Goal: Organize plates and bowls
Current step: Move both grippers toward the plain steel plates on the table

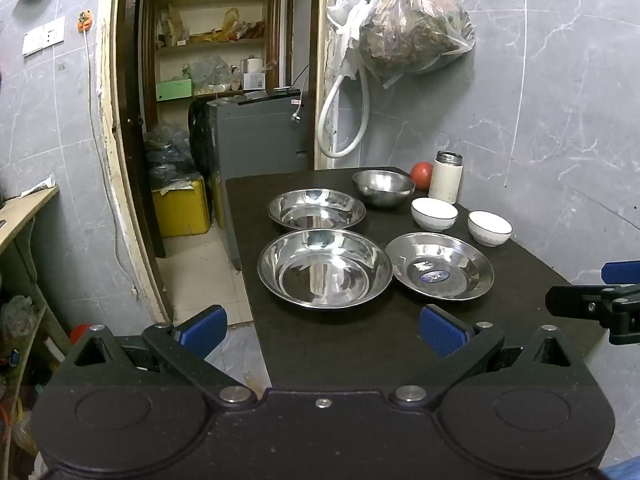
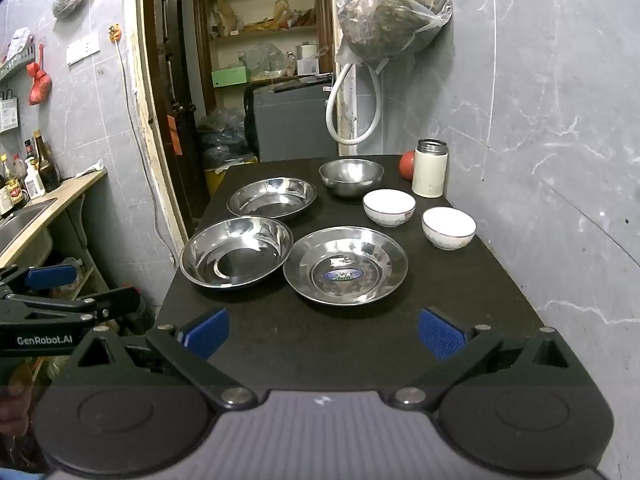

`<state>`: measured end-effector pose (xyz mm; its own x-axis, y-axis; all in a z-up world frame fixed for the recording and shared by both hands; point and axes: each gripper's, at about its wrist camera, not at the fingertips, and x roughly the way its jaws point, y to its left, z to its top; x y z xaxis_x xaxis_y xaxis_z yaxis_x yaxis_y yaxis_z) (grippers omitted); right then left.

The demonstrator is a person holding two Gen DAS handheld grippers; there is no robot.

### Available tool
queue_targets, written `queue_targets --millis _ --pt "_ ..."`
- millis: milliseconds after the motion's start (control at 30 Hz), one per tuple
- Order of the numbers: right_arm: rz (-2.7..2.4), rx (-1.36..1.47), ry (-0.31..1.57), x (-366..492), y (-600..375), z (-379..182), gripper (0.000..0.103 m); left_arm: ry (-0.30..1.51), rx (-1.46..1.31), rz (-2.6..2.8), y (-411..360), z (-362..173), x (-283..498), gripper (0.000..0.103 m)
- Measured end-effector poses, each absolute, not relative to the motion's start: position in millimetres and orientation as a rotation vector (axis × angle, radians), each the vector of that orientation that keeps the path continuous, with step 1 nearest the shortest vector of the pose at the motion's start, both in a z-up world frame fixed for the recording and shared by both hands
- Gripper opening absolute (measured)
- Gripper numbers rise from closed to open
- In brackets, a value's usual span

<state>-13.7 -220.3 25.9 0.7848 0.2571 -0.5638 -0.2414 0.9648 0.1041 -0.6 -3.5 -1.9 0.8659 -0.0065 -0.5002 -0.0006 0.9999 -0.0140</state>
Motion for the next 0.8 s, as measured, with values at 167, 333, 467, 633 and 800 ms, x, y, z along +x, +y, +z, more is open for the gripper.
queue_targets --millis 167,333,467,633,800 --pt "0.268 0.027 0.615 -12.5 -221.2 26.0 0.103 0.535 -0.013 -0.004 -7.0 -5.8 2.5 0.102" --pt "0.266 0.03 0.617 -10.3 -223.2 25.3 0.103 0.542 -0.011 -0.011 -4.6 -7.5 9.3 0.102" --pt "0.269 0.029 0.618 -8.6 -221.6 23.2 0.103 0.543 -0.012 -0.012 -2.9 -6.4 8.7 0.102" --pt "0.267 0.03 0.619 -8.9 -220.8 23.6 0.103 0.549 -0.01 -0.015 -3.7 -8.7 12.4 0.102" --pt "0.273 0.032 0.633 -0.3 -224.2 18.9 0.103 0.565 -0.007 -0.018 -4.0 -12.1 18.7 0.102"
